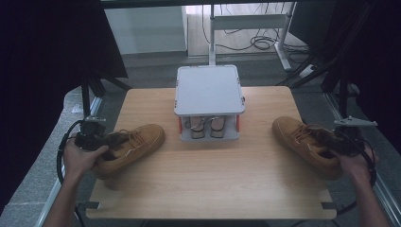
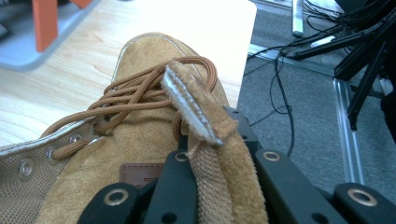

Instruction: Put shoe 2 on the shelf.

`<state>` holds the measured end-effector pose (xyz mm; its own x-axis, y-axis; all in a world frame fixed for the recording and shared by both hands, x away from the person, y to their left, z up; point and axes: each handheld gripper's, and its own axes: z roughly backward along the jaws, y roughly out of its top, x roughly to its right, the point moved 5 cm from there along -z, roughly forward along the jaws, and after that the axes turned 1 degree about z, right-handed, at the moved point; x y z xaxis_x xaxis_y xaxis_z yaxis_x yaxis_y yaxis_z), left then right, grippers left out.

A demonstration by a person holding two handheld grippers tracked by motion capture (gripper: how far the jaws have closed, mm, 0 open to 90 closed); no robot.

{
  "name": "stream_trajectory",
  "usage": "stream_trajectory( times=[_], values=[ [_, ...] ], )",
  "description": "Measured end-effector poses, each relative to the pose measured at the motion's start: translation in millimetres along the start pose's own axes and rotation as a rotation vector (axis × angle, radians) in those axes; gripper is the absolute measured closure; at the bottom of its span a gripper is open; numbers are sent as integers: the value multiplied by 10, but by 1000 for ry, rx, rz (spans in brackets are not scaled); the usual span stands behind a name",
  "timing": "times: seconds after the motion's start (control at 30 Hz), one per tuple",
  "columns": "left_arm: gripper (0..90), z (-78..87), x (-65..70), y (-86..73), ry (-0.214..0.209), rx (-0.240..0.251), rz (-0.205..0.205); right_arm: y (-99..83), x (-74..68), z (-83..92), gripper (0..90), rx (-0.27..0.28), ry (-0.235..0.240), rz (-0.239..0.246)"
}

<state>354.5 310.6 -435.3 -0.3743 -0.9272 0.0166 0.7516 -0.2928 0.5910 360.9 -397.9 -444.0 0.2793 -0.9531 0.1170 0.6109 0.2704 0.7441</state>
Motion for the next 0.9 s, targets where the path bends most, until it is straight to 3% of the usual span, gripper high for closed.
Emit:
stream_trajectory(
  times=[0.27, 0.37, 0.57, 0.9],
  values=[
    [805, 180, -25, 99, -8, 88, 53, 84, -58, 132, 839, 53, 40, -27],
    [804, 241, -67, 124, -4, 100, 82, 144, -78, 203, 839, 99, 67, -84],
    [803, 316, -105, 145, 11, 154, 117, 220, -109, 263, 839, 139, 92, -136],
    [803, 396, -142, 195, -21, 191, 148, 371, -180, 292, 839, 172, 93, -168]
  ],
)
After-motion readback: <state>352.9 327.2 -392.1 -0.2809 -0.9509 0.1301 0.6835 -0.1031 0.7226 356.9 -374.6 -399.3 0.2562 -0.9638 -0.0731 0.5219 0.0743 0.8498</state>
